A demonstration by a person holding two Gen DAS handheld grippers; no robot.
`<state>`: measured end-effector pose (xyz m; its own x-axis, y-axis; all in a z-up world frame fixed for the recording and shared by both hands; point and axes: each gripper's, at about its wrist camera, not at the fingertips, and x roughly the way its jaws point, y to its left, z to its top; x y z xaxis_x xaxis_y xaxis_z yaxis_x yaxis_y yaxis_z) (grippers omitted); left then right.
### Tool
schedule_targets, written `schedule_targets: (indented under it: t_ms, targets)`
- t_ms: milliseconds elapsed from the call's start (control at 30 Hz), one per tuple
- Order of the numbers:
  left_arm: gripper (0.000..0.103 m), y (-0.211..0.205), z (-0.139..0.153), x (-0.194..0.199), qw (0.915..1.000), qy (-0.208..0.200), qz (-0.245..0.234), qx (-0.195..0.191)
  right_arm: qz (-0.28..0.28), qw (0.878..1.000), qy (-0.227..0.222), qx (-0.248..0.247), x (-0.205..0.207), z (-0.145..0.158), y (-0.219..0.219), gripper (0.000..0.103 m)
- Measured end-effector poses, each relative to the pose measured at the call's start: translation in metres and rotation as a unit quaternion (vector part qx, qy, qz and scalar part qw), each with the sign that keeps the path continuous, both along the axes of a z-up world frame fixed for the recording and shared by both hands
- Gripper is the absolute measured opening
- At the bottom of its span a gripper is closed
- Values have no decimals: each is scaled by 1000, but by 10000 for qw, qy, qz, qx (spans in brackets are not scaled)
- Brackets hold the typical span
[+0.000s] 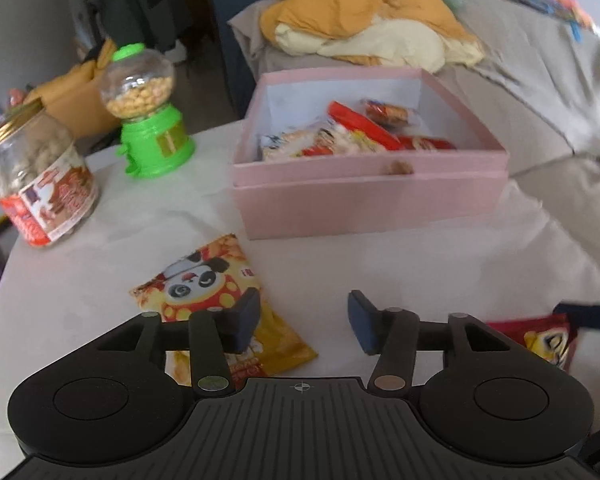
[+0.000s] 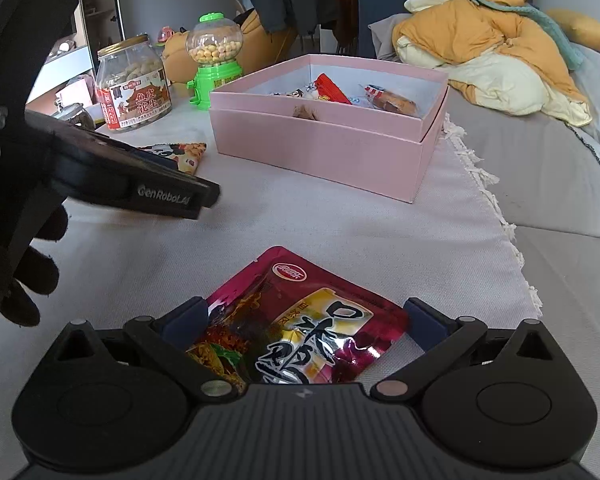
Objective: Organize snacks
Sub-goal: 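Grasp yellow panda packet with left tool while right tool holds red packet, then lift panda packet with left tool while right tool carries red packet toward box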
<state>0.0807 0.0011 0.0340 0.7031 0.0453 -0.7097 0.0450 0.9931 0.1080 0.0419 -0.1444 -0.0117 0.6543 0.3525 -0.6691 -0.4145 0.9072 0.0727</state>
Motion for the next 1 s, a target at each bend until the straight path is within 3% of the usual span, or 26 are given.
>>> schedule_targets:
  t_ms: [100,200,400,633,667,867,933,1000]
  targets:
    - [51,6,5,-7,9979,-326,357,433,1,10000,1,2,0,0,0,103]
    - [55,24,0,-2,9981,-42,595,174,2,10000,-1,-3,0,0,0,103]
    - [59,37,-3,6,9970,-78,756,136,2,10000,-3,-4,0,0,0,103]
    - [89,48,-19,28,9946,350,951,-214,2,10000,-4,-3,0,0,0,103]
    - [90,53,-20,28,9941,341,979,-314,2,10000,-3,-2,0,0,0,103]
    - [88,62,-22,15,9967,229,635,-441,2,10000,-5,-6,0,0,1,103]
    - [76,61,-23,4,9969,46,595,-507,3,10000,-4,-10,0,-1,1,103]
    - [73,62,-23,-7,9964,-115,611,-577,5,10000,3,-41,0,-1,1,103]
